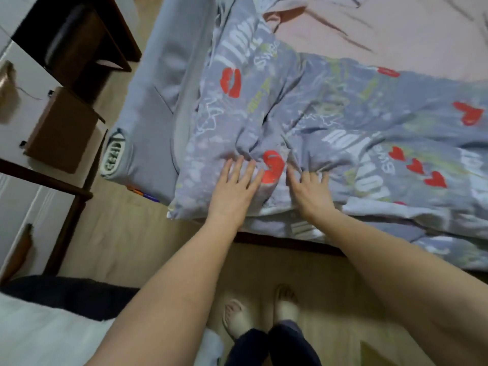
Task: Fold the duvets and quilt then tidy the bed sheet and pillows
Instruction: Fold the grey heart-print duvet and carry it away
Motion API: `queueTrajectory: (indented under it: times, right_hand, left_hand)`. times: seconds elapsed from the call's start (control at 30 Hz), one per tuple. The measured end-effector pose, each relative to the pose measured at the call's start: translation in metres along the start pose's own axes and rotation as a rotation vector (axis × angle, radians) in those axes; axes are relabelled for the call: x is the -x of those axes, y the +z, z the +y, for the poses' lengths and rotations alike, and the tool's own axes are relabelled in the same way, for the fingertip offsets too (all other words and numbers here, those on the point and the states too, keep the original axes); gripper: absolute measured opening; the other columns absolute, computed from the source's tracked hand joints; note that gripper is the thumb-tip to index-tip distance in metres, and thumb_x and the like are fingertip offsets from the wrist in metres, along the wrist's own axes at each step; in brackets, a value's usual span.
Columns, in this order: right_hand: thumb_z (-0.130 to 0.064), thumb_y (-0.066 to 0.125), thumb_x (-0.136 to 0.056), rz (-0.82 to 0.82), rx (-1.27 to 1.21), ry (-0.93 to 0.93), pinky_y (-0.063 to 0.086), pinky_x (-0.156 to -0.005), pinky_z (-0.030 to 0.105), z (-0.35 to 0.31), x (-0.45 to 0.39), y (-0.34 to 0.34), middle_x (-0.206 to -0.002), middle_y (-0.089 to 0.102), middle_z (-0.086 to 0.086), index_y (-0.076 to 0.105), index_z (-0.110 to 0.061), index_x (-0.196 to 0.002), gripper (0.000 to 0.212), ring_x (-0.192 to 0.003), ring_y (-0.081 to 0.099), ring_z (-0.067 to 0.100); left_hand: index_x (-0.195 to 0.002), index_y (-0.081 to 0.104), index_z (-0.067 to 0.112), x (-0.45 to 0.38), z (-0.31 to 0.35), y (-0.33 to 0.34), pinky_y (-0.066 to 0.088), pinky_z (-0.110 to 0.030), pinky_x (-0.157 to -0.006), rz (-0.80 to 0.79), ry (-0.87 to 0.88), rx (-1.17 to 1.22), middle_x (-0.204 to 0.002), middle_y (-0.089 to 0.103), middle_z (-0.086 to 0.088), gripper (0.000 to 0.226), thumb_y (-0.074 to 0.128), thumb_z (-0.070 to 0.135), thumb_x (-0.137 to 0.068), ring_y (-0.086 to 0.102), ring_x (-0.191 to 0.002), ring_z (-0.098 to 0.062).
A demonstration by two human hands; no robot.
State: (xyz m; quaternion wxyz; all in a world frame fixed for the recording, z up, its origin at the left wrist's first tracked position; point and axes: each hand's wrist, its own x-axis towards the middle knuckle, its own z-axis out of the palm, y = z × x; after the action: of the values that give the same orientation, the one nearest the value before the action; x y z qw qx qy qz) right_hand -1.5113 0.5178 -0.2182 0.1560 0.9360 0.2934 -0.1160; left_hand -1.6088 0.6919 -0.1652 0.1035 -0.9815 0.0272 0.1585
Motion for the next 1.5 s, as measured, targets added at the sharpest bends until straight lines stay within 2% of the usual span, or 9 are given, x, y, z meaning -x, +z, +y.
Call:
queueTrajectory:
  times: [0.1, 0.33, 0.5, 0.63, 0.8, 0.9, 1.07, 1.23, 1.5]
  right_hand:
    - [-0.015, 0.050, -0.082, -0.024, -0.434, -0.033, 0.045, -0.078, 0.041, -0.017, -0.011, -0.002, -0.107, 0.064, 0.023, 0.054, -0.007, -0.116, 0.035, -0.099, 0.059, 0.039]
    - [-0.023, 0.059, -0.088, -0.431, -0.539, -0.182, 0.041, -0.093, 0.038, -0.037, 0.038, 0.020, -0.131, 0.046, 0.023, 0.019, -0.013, -0.150, 0.075, -0.119, 0.047, 0.039]
    - [-0.045, 0.062, -0.082, -0.073, -0.379, -0.171, 0.015, -0.115, 0.047, -0.030, 0.052, 0.013, -0.153, 0.021, 0.012, 0.024, -0.026, -0.149, 0.079, -0.142, 0.019, 0.034]
    - [-0.025, 0.054, -0.089, -0.704, -0.368, -0.129, 0.032, -0.109, 0.042, -0.029, 0.061, 0.017, -0.150, 0.033, 0.014, 0.041, -0.014, -0.142, 0.056, -0.136, 0.034, 0.032]
    - [-0.014, 0.052, -0.089, 0.141, -1.224, 0.351, 0.048, -0.088, 0.037, -0.061, 0.016, -0.057, -0.102, 0.067, 0.011, 0.065, -0.007, -0.107, 0.023, -0.097, 0.062, 0.025]
    - [-0.037, 0.062, -0.090, -0.009, -1.471, 0.197, 0.044, -0.097, 0.033, -0.088, -0.009, -0.117, -0.120, 0.056, 0.004, 0.048, -0.009, -0.129, 0.051, -0.106, 0.056, 0.018]
    - [-0.018, 0.071, -0.078, -0.133, -0.979, 0.214, 0.044, -0.092, 0.037, -0.088, -0.037, -0.111, -0.125, 0.056, 0.020, 0.042, -0.003, -0.128, 0.059, -0.117, 0.054, 0.035]
    - [-0.005, 0.055, -0.085, -0.045, -0.839, 0.321, 0.041, -0.081, 0.037, -0.065, -0.046, -0.090, -0.117, 0.055, 0.027, 0.043, 0.000, -0.117, 0.035, -0.110, 0.053, 0.041]
    - [-0.001, 0.036, -0.094, 0.088, -0.554, 0.056, 0.043, -0.077, 0.045, -0.046, -0.048, -0.053, -0.118, 0.051, 0.025, 0.024, -0.006, -0.143, 0.051, -0.098, 0.056, 0.042]
  left_hand:
    - [-0.119, 0.066, 0.018, -0.014, -0.005, 0.008, 0.032, -0.051, -0.112, 0.052, -0.162, -0.081, -0.112, 0.066, -0.007, 0.050, 0.027, 0.012, -0.087, 0.058, -0.110, -0.032]
    - [-0.150, 0.021, 0.011, -0.010, 0.011, 0.006, -0.009, -0.061, -0.114, -0.218, -0.210, -0.044, -0.157, 0.017, -0.018, 0.054, 0.028, 0.030, -0.100, -0.001, -0.144, -0.044]
    - [-0.152, 0.019, 0.018, -0.003, 0.019, 0.000, -0.015, -0.060, -0.110, -0.200, -0.182, 0.041, -0.160, 0.008, -0.015, 0.058, 0.026, 0.042, -0.100, -0.005, -0.146, -0.039]
    - [-0.145, 0.034, 0.015, 0.008, 0.007, -0.010, -0.005, -0.053, -0.117, 0.004, -0.194, 0.210, -0.159, 0.011, -0.014, 0.055, 0.041, 0.035, -0.094, 0.001, -0.146, -0.039]
    - [-0.150, 0.017, 0.001, 0.041, -0.028, -0.010, 0.022, -0.040, -0.113, 0.189, -0.619, 0.669, -0.151, 0.028, -0.021, 0.077, 0.057, 0.028, -0.089, 0.028, -0.139, -0.035]
    - [-0.140, 0.038, 0.010, 0.048, -0.031, -0.004, 0.036, -0.038, -0.098, 0.000, -0.477, 0.606, -0.133, 0.050, -0.013, 0.055, 0.057, 0.028, -0.091, 0.046, -0.123, -0.032]
    - [-0.124, 0.058, 0.021, 0.039, -0.018, -0.011, 0.045, -0.038, -0.090, -0.093, -0.077, 0.778, -0.122, 0.061, -0.010, 0.034, 0.049, 0.024, -0.091, 0.054, -0.115, -0.031]
    - [-0.134, 0.046, 0.013, 0.009, -0.033, -0.014, 0.036, -0.041, -0.104, 0.254, -0.629, 1.002, -0.139, 0.040, -0.010, 0.047, 0.041, 0.002, -0.089, 0.040, -0.127, -0.030]
    - [-0.145, 0.019, -0.002, -0.048, -0.054, 0.011, 0.029, -0.043, -0.111, -0.067, -0.942, 0.954, -0.150, 0.026, -0.020, 0.076, 0.058, 0.033, -0.090, 0.028, -0.138, -0.035]
